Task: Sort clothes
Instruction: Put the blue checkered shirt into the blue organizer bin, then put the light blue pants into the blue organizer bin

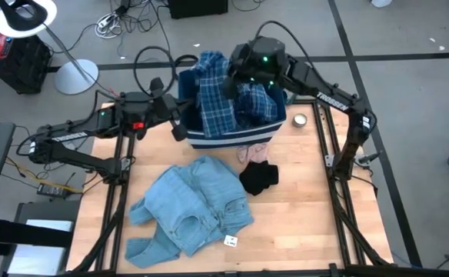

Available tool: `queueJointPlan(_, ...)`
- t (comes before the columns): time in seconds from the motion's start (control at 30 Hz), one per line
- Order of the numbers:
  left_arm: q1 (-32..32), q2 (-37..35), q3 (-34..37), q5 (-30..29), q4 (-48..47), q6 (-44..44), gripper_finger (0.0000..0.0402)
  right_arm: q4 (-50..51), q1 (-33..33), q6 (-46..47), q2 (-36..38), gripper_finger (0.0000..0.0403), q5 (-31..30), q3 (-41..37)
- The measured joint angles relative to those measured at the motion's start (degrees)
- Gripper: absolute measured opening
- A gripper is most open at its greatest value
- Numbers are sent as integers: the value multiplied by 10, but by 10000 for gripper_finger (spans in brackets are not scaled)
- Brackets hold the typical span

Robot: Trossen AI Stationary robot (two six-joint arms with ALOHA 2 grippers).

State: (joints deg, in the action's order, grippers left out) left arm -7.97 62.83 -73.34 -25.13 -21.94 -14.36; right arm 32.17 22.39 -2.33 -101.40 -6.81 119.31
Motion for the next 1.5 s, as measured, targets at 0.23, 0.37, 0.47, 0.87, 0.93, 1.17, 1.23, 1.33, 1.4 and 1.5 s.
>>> queueJointPlan(0.23, 0, -18, 1, -12, -52, 30, 0, 176, 41, 38, -5, 0, 15, -1)
queueJointPlan(0.37, 0, -47, 1, -18, -104, 59, 0, 258, 52, 58, -6, 0, 15, -2)
queueJointPlan(0.47, 2, -78, 1, -18, -157, 93, 0, 314, 58, 73, -6, 0, 25, -2)
queueJointPlan(0.87, 85, -218, 124, -11, -230, 242, 0, 448, 33, 81, 15, 0, 40, -2)
queueJointPlan(0.93, 103, -231, 152, -11, -229, 264, 0, 462, 19, 82, 26, 0, 35, -2)
queueJointPlan(1.17, 189, -220, 224, 0, -231, 322, 0, 489, -46, 108, 84, 0, -11, -2)
queueJointPlan(1.23, 211, -204, 230, 1, -232, 333, 0, 494, -69, 120, 98, 1, -11, -2)
queueJointPlan(1.33, 237, -183, 230, 5, -229, 343, 0, 501, -105, 134, 118, 4, -11, -2)
queueJointPlan(1.4, 249, -173, 230, 24, -227, 344, 0, 505, -130, 142, 126, 8, -11, -2)
queueJointPlan(1.5, 256, -165, 229, 66, -226, 345, 0, 514, -165, 159, 131, 11, -11, -2)
